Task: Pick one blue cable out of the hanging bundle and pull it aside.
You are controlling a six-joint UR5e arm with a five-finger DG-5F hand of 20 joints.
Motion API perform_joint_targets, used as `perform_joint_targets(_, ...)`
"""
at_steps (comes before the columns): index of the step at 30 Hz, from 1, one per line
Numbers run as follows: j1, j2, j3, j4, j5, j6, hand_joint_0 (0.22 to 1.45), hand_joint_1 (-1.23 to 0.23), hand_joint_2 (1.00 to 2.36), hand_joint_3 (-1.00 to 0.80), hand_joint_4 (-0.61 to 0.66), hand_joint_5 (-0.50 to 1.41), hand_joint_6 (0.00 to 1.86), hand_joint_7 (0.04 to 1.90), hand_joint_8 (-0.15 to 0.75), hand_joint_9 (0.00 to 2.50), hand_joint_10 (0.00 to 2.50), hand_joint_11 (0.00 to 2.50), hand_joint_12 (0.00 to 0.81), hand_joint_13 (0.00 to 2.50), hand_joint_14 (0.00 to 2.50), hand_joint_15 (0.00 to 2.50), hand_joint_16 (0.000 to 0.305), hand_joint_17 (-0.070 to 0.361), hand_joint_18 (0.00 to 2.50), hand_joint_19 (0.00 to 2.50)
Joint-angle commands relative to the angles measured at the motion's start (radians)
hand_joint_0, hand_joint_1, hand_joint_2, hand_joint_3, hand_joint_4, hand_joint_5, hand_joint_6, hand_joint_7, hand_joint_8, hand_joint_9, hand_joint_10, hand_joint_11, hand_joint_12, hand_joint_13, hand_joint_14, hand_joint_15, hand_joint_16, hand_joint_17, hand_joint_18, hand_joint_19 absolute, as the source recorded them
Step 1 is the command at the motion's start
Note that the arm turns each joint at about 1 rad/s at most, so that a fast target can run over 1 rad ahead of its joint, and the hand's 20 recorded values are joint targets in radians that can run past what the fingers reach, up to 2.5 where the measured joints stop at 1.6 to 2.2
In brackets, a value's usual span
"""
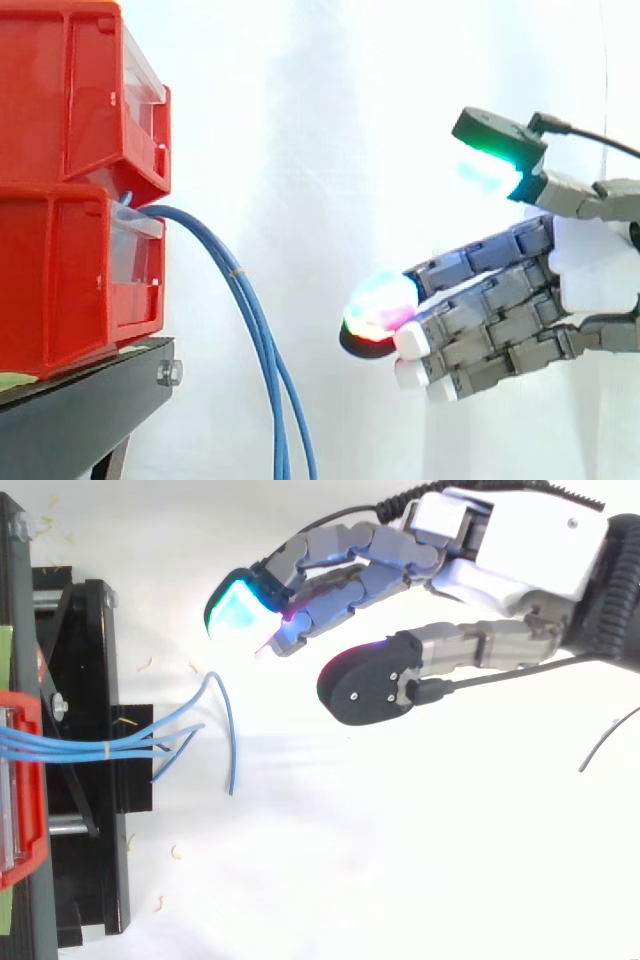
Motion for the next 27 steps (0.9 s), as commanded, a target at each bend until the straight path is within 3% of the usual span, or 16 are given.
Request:
perform_joint_targets(1,0.0,-0.032,0.001,0.013,-0.001,0.002,0.48,-0.51,1.0,-0.49,0.31,-0.19,0.5,0.73,0.311,0.7,0.0,0.17,0.352,0.59,0.01,0.28,0.051,0.115,0.41,0.29)
perform_joint_targets(13,0.001,-0.121,0.001,0.18,0.014,0.039,0.48,-0.51,1.0,-0.49,0.32,-0.19,0.5,0.73,0.311,0.7,0.0,0.17,0.353,0.59,0.01,0.28,0.051,0.114,0.41,0.29)
perform_joint_targets(27,0.004,-0.149,-0.001,0.188,0.027,0.033,0.48,-0.51,1.0,-0.49,0.32,-0.19,0.5,0.72,0.31,0.7,0.0,0.17,0.352,0.59,0.01,0.28,0.051,0.115,0.41,0.29)
